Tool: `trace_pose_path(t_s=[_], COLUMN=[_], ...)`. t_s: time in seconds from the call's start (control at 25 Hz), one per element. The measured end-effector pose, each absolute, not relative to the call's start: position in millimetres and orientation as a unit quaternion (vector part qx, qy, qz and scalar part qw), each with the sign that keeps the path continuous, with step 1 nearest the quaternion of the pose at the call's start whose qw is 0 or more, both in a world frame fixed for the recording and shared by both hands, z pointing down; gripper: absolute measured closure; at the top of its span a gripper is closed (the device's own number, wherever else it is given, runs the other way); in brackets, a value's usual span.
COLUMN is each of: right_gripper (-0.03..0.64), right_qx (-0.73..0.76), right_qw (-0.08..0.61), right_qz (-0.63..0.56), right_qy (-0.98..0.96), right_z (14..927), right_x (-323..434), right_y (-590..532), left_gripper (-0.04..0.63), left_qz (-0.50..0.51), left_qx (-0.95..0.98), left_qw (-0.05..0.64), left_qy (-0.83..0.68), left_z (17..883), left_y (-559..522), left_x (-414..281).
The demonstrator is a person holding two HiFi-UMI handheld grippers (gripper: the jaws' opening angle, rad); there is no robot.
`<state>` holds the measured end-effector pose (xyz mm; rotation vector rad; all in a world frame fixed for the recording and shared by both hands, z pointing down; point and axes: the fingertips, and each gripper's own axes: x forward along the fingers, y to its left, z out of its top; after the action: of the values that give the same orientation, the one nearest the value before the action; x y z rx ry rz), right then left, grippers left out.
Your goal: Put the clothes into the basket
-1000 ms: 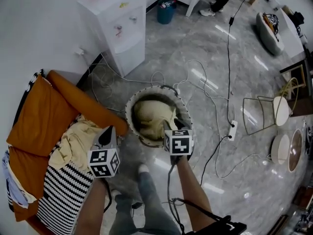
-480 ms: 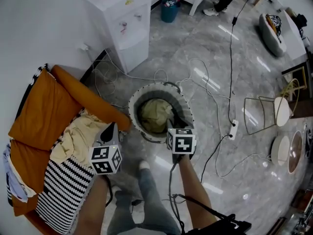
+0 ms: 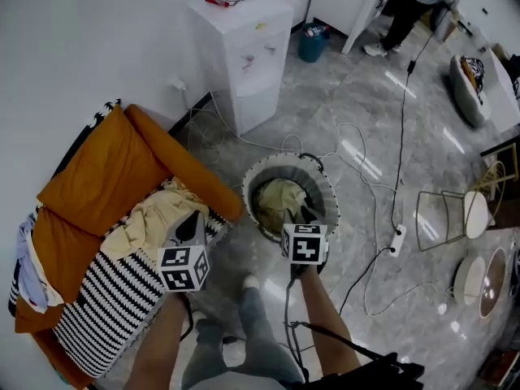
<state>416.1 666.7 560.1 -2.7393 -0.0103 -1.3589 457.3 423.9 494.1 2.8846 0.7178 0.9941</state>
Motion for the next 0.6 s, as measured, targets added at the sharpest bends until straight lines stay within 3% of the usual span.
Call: trace_pose_path(t_s=[0.6], right_gripper=[0.449], right_qx=[-0.906], right_qw=[-0.026], right_qz=[-0.388], right_qy=[0.165], right_z=[482], right_x=[460], right_y=[473], left_gripper=[0.601], left_qz=[0.278], left_qx=[0.955], left_qw=[0.054], left_qy=[0.084], left_z=[433], left_y=[256], left_x=[404])
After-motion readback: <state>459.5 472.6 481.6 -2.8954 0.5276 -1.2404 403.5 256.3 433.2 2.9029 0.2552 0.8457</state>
